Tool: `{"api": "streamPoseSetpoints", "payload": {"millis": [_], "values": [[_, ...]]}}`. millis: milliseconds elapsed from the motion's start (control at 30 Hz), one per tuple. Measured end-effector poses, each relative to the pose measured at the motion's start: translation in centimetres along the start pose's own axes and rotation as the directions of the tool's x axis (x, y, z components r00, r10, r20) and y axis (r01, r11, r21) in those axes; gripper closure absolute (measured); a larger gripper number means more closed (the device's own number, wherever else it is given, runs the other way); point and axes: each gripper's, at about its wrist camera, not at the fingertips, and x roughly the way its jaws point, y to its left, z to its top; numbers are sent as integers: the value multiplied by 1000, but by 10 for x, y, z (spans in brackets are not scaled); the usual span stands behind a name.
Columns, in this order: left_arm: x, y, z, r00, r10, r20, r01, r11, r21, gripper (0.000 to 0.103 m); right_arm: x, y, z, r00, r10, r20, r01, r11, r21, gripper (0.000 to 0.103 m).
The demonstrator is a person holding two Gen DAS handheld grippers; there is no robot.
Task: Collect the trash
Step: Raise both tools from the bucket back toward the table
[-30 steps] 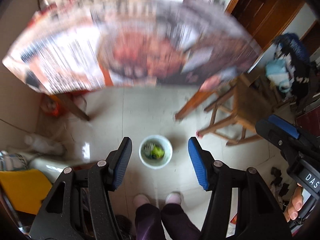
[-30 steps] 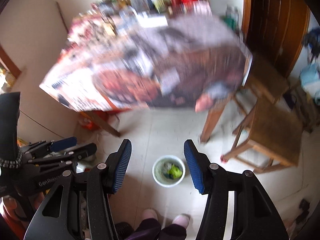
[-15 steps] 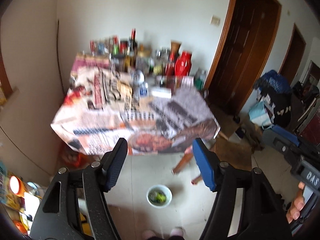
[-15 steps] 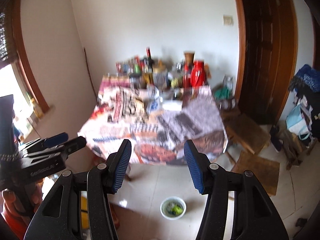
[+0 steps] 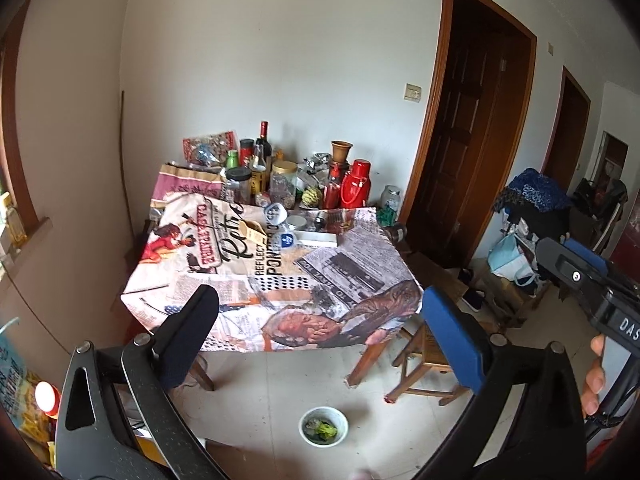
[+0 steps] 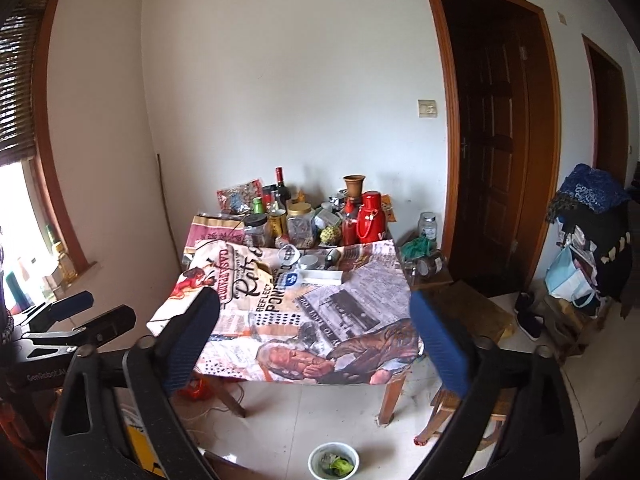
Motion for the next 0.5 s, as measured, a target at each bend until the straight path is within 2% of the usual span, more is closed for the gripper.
{"api": "streamPoseSetpoints", "payload": {"millis": [233,367,500], "values": [[30,0,14,1000,30,-8,-30,999,-35,1,24,-20,11,1000,6,1,-6,1000,5,5],[62,-6,30,997,74,-2,-74,997,-37,1,60,-37,25,999,33,-1,-33,999,-2,5],[110,-15,59,994,106,-13,-107,993,-52,1,96,-55,45,998,66,-12,-66,998,-16,5]]}}
